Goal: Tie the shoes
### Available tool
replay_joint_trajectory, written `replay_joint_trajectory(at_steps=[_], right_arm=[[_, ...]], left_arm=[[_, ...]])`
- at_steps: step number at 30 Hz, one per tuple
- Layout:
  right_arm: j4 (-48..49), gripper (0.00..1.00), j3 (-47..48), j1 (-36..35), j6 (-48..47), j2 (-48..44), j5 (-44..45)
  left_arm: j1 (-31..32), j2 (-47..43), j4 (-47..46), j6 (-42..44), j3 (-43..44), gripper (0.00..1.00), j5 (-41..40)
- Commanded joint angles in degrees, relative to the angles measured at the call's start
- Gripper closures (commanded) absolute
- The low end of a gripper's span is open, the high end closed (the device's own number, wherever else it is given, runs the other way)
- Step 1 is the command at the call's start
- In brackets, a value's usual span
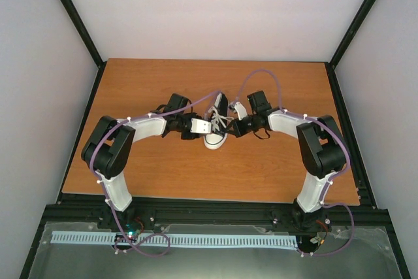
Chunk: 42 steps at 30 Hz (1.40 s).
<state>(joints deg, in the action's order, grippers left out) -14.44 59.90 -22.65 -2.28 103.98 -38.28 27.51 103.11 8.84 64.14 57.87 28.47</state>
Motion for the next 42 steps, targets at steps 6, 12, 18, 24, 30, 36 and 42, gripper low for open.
replay_joint_trajectory(at_steps=[6, 12, 18, 24, 30, 36, 42], right_arm=[[0.91, 0.97, -2.09, -1.27, 1.33, -2.41, -1.59], [5.44, 0.97, -1.46, -1.68, 3.76, -1.65, -3.07], [5.78, 0.97, -0.84, -1.69, 3.53, -0.22, -2.11], [7.91, 0.97, -1.18, -1.28, 4.95, 0.4, -1.87], [8.8, 0.97, -1.36, -0.28, 5.9, 0.99, -2.44], [10.79, 0.97, -0.99, 1.09, 8.03, 2.74, -3.6], [12.58, 0.97, -0.22, 1.13, 9.14, 4.54, -4.92]], left_arm=[[2.0, -1.59, 9.77, -8.2, 5.52, 0.61, 1.49], [5.09, -2.28, 6.94, -8.83, 5.7, 0.45, -2.0], [5.97, 0.3, 4.55, 2.05, 9.82, 0.44, -6.39], [6.35, 3.34, 6.53, 5.05, 14.44, 0.51, -6.53], [6.51, 5.96, 11.4, 10.8, 17.07, 0.54, -6.81], [7.41, 6.9, 13.51, 13.23, 18.22, 0.61, -7.17], [8.08, 7.85, 15.19, 15.26, 18.86, 0.65, -9.23]])
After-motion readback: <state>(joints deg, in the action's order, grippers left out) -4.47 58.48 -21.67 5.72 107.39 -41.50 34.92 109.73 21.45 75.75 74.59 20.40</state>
